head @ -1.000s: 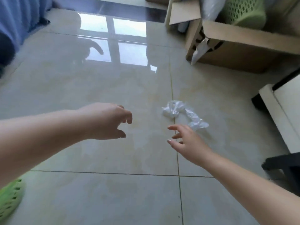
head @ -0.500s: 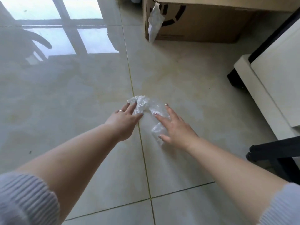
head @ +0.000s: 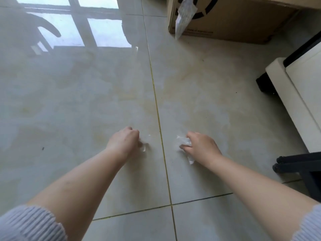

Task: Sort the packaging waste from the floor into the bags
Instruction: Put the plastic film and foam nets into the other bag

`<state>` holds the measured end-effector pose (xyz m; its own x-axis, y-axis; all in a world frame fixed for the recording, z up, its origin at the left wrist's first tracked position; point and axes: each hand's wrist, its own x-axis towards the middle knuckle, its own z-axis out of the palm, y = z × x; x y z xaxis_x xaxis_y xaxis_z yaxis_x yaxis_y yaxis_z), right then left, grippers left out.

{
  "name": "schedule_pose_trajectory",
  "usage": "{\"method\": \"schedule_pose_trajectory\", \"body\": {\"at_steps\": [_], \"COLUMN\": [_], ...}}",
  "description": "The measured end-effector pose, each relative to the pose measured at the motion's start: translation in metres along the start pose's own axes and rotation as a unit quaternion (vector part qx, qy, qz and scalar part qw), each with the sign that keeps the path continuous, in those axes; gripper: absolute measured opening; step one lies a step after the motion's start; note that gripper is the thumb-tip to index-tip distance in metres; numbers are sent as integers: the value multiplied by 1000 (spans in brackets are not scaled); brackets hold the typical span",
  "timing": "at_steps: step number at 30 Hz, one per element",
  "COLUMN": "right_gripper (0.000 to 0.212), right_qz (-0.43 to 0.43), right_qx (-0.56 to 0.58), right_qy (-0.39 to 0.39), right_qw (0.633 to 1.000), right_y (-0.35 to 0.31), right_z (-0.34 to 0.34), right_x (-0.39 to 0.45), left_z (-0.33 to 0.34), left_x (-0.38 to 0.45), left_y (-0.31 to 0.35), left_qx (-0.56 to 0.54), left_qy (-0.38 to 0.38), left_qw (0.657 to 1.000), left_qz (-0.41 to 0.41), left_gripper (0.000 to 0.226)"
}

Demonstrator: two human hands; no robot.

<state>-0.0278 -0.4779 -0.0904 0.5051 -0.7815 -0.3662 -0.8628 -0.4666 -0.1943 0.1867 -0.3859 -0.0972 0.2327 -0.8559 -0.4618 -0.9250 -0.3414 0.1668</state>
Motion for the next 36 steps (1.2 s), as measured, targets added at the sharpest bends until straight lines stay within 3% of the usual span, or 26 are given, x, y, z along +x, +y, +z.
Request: {"method": "schedule_pose_trajectory", "body": {"at_steps": [3, 5, 8, 11, 16, 21, 28, 32, 36], "right_gripper": [30, 22, 17, 30, 45, 38, 26, 39, 29], "right_qz": [20, 13, 16, -27, -137, -264, -373, -454, -514], "right_qx": [89, 169, 336, 378, 332, 321, 299, 107, -57], "right_qy": [47, 60, 35, 9, 13, 35, -12, 16, -4], "right_qw": [995, 984, 941, 925, 933, 909, 878, 884, 856], "right_y": [-17, -34, -78, -133, -230, -331, -468, -527, -563], "right_z": [5, 4, -8, -18, -26, -38, -37, -26, -14], "right_x": [-9, -16, -36, -62, -114, -172, -243, -261, -257], "left_z": [7, 2, -21, -54, -114, -158, -124, -93, -73], "left_x": [-30, -54, -95, -143, -246, -367, -480, -502, -511], "left_y": [-19, -33, -62, -99, -156, -212, -297, -321, -336], "left_qx": [-5, -96, -182, -188, -215, -206, -164, -168, -192], "left_qy": [60, 87, 124, 138, 179, 253, 277, 211, 126], "left_qw": [998, 992, 975, 971, 955, 936, 910, 928, 945], "left_qz": [13, 8, -16, -47, -94, -135, -262, -257, -232], "left_gripper": [17, 4, 13, 11, 17, 37, 32, 29, 20]}}
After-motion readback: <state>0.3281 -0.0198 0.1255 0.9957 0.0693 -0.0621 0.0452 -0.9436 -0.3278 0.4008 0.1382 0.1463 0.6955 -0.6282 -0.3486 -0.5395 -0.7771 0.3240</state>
